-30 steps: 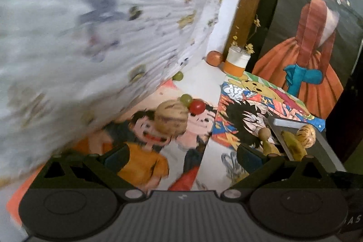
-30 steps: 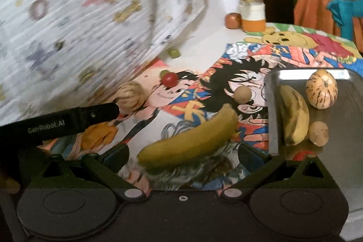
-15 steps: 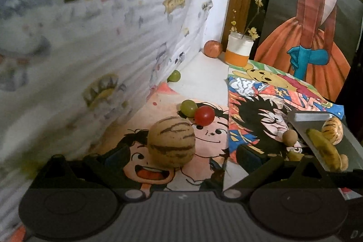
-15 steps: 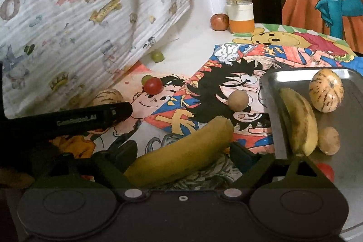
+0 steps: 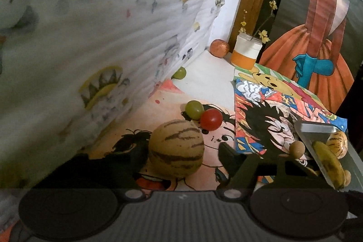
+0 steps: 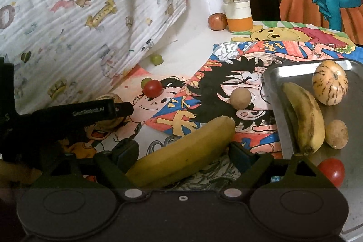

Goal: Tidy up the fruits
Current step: 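Grasp the striped pepino with the left tool while the right tool grasps the yellow banana, then lift the pepino with the left tool while the right tool lifts the banana, then lower the banana into the tray and open the right tool while the left tool carries the pepino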

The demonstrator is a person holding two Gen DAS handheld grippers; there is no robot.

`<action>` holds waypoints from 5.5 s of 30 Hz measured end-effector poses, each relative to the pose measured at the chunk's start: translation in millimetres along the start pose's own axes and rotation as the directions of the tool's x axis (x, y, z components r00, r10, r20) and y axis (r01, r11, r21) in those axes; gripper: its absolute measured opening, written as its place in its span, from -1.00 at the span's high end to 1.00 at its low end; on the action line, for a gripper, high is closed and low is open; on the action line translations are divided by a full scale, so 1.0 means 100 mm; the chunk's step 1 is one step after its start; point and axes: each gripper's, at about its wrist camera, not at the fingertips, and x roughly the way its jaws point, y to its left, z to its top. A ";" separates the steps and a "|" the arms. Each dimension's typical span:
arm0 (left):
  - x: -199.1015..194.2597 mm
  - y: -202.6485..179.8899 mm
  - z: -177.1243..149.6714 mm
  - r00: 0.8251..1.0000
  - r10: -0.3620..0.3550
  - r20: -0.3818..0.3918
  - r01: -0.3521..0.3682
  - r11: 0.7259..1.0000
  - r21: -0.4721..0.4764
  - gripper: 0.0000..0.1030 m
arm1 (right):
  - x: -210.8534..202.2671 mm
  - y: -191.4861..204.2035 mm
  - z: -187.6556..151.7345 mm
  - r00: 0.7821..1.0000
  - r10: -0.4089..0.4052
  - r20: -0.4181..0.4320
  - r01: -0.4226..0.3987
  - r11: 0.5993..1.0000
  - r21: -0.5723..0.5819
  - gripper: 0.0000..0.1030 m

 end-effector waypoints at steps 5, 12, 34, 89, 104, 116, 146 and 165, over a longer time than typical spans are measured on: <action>0.01 0.01 0.01 1.000 0.018 0.004 -0.018 1.000 -0.009 -0.06 | -0.02 -0.03 0.00 1.000 0.011 0.006 -0.011 0.999 0.030 -0.71; -0.06 -0.05 -0.04 1.000 0.006 -0.002 -0.006 1.000 0.005 -0.05 | -0.01 0.00 -0.01 1.000 -0.014 0.014 0.014 1.000 0.027 -0.65; -0.40 -0.18 -0.29 0.999 -0.043 -0.033 0.044 0.999 0.019 -0.05 | -0.21 -0.30 -0.06 0.998 0.065 0.003 -0.064 0.985 0.159 -0.19; -0.62 -0.09 -0.40 0.999 -0.032 0.015 0.033 0.993 -0.111 -0.05 | 0.03 -0.01 0.05 0.999 -0.053 -0.004 0.054 0.996 0.074 -0.31; -0.69 -0.14 -0.45 0.999 -0.035 0.019 0.036 0.994 -0.101 -0.05 | -0.14 -0.19 -0.03 1.000 -0.004 0.026 -0.001 0.985 0.170 0.02; -0.79 -0.22 -0.49 0.999 -0.033 0.020 0.035 0.995 -0.098 -0.05 | -0.42 -0.34 -0.12 0.989 0.082 0.122 -0.109 0.966 0.233 0.28; -1.04 -1.34 -0.67 0.989 -0.142 0.034 0.143 0.989 -0.045 -0.05 | -1.58 -1.56 -0.18 0.950 0.018 0.310 -0.142 0.914 0.380 0.36; -0.83 -2.17 -0.95 0.958 -0.269 -0.099 0.278 0.956 0.097 -0.05 | -1.40 -2.25 -0.04 0.968 -0.030 0.250 -0.076 0.911 0.406 0.36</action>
